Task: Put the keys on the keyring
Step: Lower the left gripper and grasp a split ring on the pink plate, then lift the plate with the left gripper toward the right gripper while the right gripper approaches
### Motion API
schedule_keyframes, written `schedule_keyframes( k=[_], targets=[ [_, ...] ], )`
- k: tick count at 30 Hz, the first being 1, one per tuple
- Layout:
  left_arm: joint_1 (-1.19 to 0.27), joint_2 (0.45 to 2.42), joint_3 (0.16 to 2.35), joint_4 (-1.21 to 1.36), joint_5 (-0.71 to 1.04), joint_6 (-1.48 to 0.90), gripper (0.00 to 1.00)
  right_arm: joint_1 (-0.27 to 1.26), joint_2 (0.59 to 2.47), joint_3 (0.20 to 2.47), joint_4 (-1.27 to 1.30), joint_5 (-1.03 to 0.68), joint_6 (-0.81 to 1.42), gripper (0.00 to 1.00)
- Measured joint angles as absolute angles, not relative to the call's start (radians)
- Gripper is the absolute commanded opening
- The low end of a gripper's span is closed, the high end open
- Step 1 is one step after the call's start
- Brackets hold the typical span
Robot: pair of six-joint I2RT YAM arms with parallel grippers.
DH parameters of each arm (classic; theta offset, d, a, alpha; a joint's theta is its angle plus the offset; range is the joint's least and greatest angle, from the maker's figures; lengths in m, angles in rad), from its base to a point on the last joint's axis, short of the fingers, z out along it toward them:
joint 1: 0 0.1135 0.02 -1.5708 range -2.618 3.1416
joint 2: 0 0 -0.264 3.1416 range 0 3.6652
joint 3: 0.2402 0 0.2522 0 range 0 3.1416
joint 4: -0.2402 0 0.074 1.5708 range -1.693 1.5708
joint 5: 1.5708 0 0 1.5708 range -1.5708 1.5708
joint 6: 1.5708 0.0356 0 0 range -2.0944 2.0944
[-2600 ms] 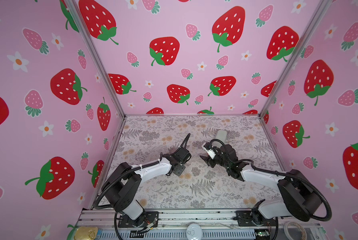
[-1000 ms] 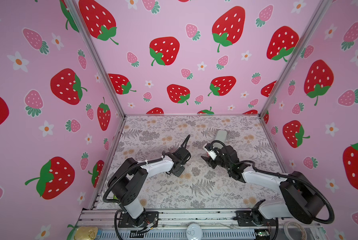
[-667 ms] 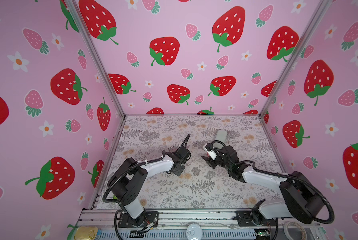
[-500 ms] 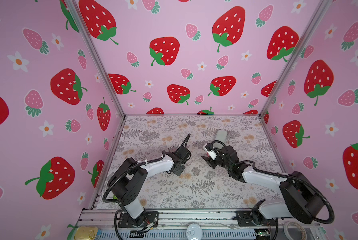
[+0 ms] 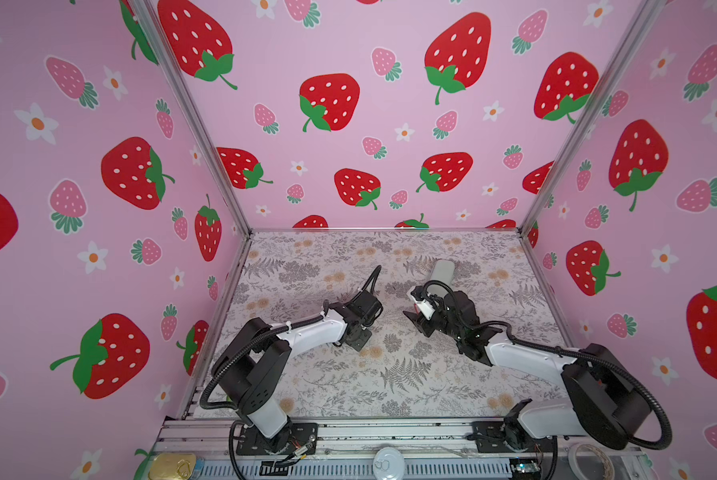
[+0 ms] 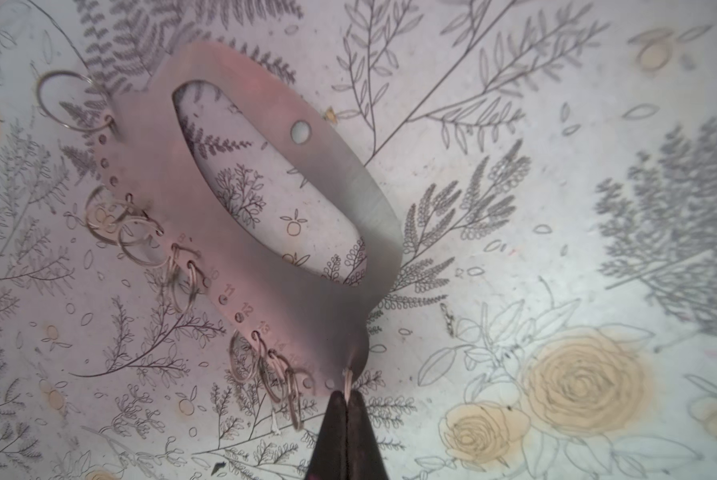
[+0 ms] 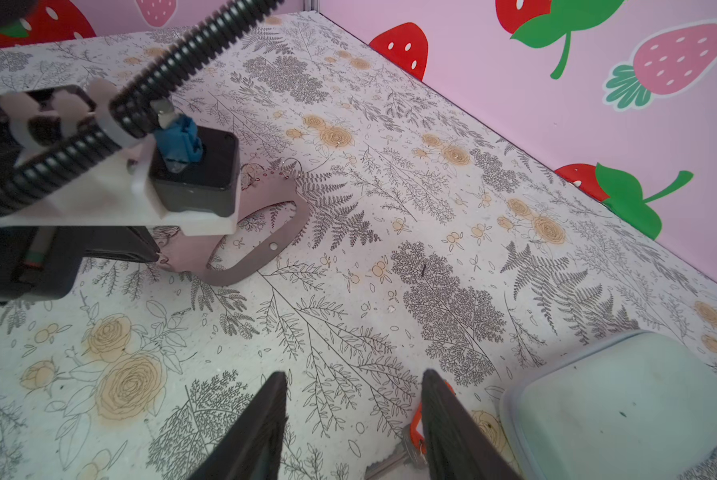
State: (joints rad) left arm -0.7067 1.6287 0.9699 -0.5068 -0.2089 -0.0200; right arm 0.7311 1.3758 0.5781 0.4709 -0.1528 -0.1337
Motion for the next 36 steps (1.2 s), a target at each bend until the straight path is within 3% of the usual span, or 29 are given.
schedule_keyframes(
  k=[12,18,22,29,36],
  targets=[
    [-0.664,1.438,1.155,-0.615,0.012,0.105,0.0,0.731,1.243,0.578,0.474,-0.19,-0.152,0.56],
    [-0.656,1.438,1.288,-0.714,0.133,0.181,0.0,0.731,1.184,0.579,0.474,-0.367,-0.157,0.57],
    [-0.656,1.435,1.359,-0.752,0.199,0.225,0.0,0.73,1.161,0.579,0.474,-0.516,-0.177,0.47],
    [-0.673,1.353,1.362,-0.739,0.278,0.307,0.0,0.73,1.132,0.584,0.482,-0.662,-0.192,0.43],
    [-0.692,1.195,1.241,-0.566,0.35,0.405,0.0,0.73,1.121,0.594,0.556,-0.706,-0.149,0.4]
  ],
)
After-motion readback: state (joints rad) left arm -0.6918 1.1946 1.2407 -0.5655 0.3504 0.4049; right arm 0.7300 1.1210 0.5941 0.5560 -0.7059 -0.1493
